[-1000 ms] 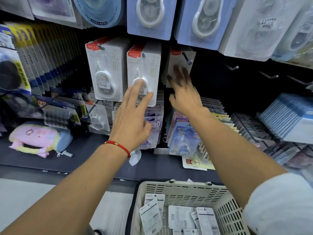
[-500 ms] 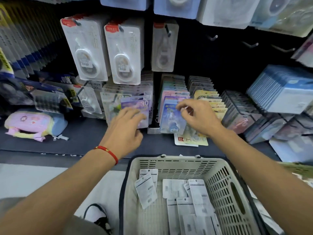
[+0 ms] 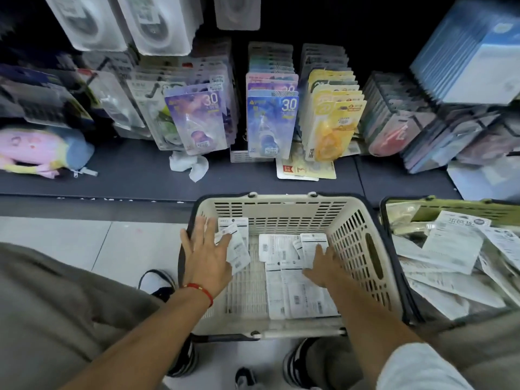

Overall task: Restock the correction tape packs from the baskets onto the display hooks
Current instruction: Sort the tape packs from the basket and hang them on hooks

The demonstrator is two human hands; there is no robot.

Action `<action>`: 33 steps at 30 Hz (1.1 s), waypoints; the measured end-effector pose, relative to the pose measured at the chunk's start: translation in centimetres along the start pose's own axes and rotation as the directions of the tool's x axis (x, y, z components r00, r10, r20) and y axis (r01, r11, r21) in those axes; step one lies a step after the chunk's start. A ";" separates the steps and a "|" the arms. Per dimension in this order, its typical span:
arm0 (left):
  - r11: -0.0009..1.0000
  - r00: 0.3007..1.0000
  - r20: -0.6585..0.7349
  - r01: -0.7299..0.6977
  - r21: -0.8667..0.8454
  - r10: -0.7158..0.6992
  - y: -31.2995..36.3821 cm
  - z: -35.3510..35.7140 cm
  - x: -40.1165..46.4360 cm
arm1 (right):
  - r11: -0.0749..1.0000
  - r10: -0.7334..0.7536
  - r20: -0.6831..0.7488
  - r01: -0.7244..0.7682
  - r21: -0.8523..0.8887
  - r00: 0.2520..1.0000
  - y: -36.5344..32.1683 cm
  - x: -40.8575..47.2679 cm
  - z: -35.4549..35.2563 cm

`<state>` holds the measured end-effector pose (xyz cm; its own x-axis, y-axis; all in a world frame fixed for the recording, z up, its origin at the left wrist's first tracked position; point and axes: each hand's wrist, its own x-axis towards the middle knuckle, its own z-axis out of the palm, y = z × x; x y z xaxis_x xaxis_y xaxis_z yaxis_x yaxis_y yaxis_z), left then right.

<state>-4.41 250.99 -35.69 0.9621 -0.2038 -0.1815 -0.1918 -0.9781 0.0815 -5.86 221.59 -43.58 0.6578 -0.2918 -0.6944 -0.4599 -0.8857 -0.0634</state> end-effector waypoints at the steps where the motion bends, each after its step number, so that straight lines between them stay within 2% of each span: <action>1: 1.000 1.000 -0.005 -0.007 0.001 0.007 0.2 0.1 -0.2 | 0.998 0.019 -0.044 -0.016 0.054 0.999 0.0 0.4 1.3; 3: 1.000 1.000 -0.019 -0.012 -0.012 0.012 0.4 0.2 -0.6 | 0.991 0.052 -0.105 -0.039 0.126 0.993 -0.2 1.3 2.5; 6: 0.999 0.999 -0.016 -0.039 0.016 0.040 0.9 0.2 -1.0 | 0.997 0.039 -0.121 -0.032 0.064 0.992 -0.3 2.2 1.9; 8: 0.995 0.995 0.001 -0.100 0.020 0.100 1.3 0.3 -1.0 | 0.996 -0.015 -0.122 0.026 0.084 0.992 -0.2 2.6 1.9; 11: 0.988 0.990 0.024 -0.136 -0.070 0.138 1.6 0.7 -1.1 | 0.974 -0.113 -0.121 0.134 0.181 0.986 0.0 2.9 2.7; 13: 0.987 0.992 0.065 -0.103 -0.123 0.112 1.8 1.0 -1.4 | 0.969 -0.138 -0.138 0.162 0.188 0.981 -0.1 3.3 3.0; 17: 0.947 0.992 0.119 -0.012 -0.320 0.053 2.6 1.9 -1.7 | 0.904 -0.148 -0.165 0.202 0.378 0.975 0.2 3.1 1.9; 22: 0.784 0.974 0.212 0.189 -0.591 -0.075 3.8 1.8 -1.1 | 0.720 -0.209 -0.224 0.305 0.624 0.952 -0.3 1.1 -1.4; 24: 0.679 0.958 0.264 0.270 -0.683 -0.116 4.4 1.8 -0.5 | 0.630 -0.248 -0.233 0.339 0.699 0.940 -1.2 -0.4 -2.8; 26: 0.506 0.934 0.322 0.356 -0.785 -0.157 5.1 1.4 0.0 | 0.548 -0.284 -0.207 0.336 0.766 0.936 -2.4 -2.0 -4.5; 28: 0.264 0.906 0.396 0.423 -0.867 -0.149 5.7 0.8 0.3 | 0.463 -0.389 -0.157 0.340 0.818 0.908 -3.7 -3.2 -5.4; 30: -0.028 0.899 0.432 0.432 -0.902 -0.065 5.9 0.5 0.3 | 0.359 -0.499 -0.072 0.281 0.890 0.863 -5.0 -3.9 -5.6; 32: -0.285 0.896 0.443 0.430 -0.857 0.020 5.9 0.4 0.0 | 0.334 -0.553 -0.013 0.236 0.913 0.833 -5.7 -4.4 -5.0; 33: -0.347 0.892 0.451 0.430 -0.833 0.024 5.8 0.5 -0.1 | 0.348 -0.530 -0.027 0.246 0.905 0.848 -5.8 -4.6 -4.6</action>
<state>-5.75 245.28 -35.71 0.7663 -0.2245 -0.6020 0.6423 0.2884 0.7101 -3.47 226.39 -36.71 0.8173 0.2124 -0.5356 -0.5376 -0.0535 -0.8415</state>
